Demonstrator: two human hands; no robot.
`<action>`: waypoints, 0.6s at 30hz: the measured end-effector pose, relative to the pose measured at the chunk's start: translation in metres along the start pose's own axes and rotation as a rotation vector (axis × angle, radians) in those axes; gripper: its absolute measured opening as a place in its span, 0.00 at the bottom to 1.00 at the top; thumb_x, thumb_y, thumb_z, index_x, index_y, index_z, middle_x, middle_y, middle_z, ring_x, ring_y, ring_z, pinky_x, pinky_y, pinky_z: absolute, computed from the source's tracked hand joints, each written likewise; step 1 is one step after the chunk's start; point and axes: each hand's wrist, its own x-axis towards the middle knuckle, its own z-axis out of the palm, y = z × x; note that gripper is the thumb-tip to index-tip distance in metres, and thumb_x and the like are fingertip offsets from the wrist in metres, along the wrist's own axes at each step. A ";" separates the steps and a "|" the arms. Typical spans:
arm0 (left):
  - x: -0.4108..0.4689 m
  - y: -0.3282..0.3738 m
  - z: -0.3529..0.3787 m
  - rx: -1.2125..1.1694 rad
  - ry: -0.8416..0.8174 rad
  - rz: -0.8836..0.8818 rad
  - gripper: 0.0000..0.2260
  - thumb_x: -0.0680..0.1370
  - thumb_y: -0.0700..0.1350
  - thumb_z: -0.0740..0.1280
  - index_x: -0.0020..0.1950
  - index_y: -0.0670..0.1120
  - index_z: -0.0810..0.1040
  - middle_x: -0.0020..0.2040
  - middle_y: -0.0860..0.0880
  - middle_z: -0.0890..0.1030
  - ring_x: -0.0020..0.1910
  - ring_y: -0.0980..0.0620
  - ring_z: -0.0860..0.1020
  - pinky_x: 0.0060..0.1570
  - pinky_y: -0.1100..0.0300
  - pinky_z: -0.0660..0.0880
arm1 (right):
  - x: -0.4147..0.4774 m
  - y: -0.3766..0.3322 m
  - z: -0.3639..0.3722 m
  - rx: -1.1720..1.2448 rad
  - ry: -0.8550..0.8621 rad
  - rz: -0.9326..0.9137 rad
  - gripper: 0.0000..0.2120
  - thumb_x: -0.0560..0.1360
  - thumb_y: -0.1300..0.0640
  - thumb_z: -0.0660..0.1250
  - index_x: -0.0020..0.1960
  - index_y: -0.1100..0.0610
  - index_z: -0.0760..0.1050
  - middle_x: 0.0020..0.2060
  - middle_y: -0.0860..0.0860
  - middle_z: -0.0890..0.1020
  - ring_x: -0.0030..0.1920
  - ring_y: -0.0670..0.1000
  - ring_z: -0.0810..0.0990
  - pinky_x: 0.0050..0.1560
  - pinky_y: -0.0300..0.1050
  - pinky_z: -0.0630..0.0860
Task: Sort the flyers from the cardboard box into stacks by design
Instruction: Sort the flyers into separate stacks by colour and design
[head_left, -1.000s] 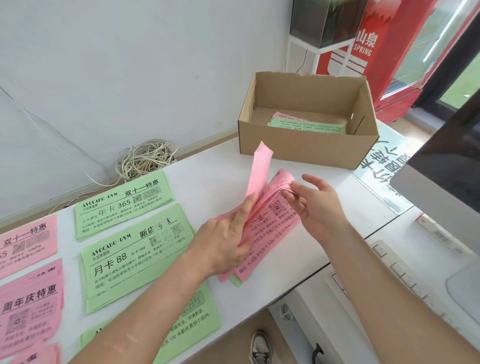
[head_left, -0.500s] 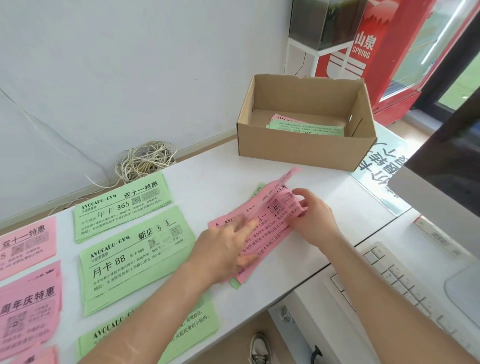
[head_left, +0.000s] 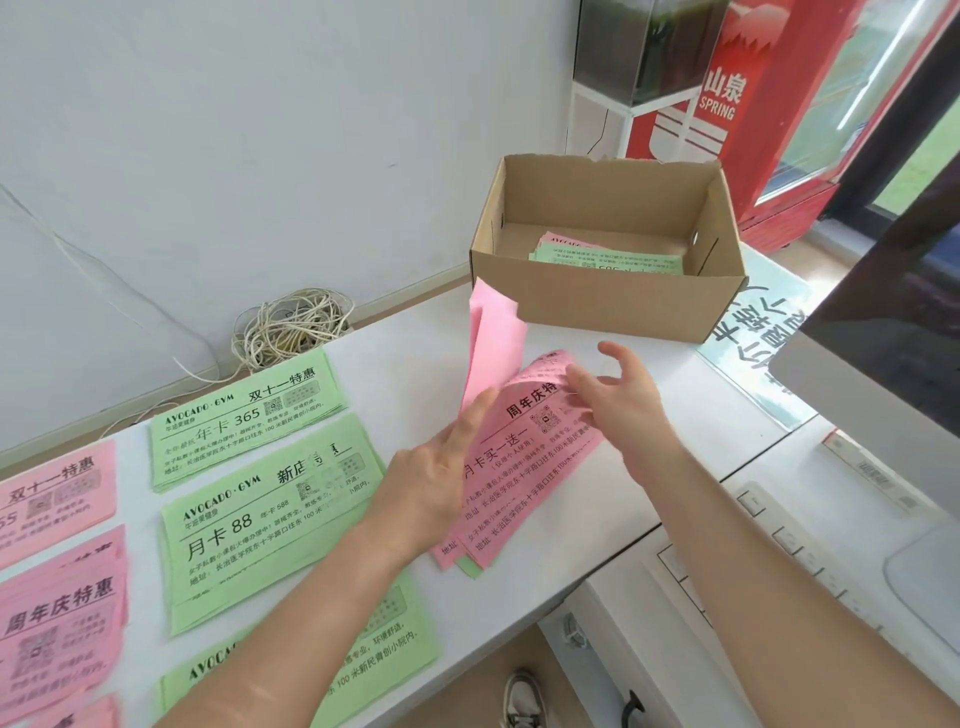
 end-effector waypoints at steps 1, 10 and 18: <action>0.000 -0.002 -0.003 -0.062 0.012 -0.001 0.39 0.78 0.35 0.56 0.73 0.68 0.37 0.54 0.43 0.79 0.31 0.46 0.73 0.37 0.53 0.71 | 0.001 0.005 -0.004 -0.317 0.001 -0.053 0.27 0.74 0.50 0.68 0.70 0.51 0.62 0.53 0.51 0.81 0.53 0.52 0.79 0.48 0.47 0.77; 0.003 -0.010 0.006 0.028 0.019 -0.003 0.33 0.78 0.36 0.55 0.72 0.69 0.55 0.46 0.48 0.75 0.34 0.43 0.74 0.43 0.49 0.76 | -0.004 0.030 -0.003 -0.833 -0.034 -0.229 0.32 0.70 0.57 0.70 0.71 0.49 0.63 0.59 0.55 0.72 0.58 0.56 0.73 0.57 0.44 0.67; 0.004 0.002 0.009 0.320 -0.189 0.010 0.39 0.71 0.72 0.57 0.75 0.52 0.54 0.51 0.45 0.79 0.51 0.43 0.77 0.53 0.54 0.70 | -0.009 0.012 -0.003 -0.162 0.009 -0.051 0.22 0.71 0.68 0.64 0.63 0.54 0.70 0.39 0.49 0.80 0.40 0.51 0.79 0.43 0.49 0.78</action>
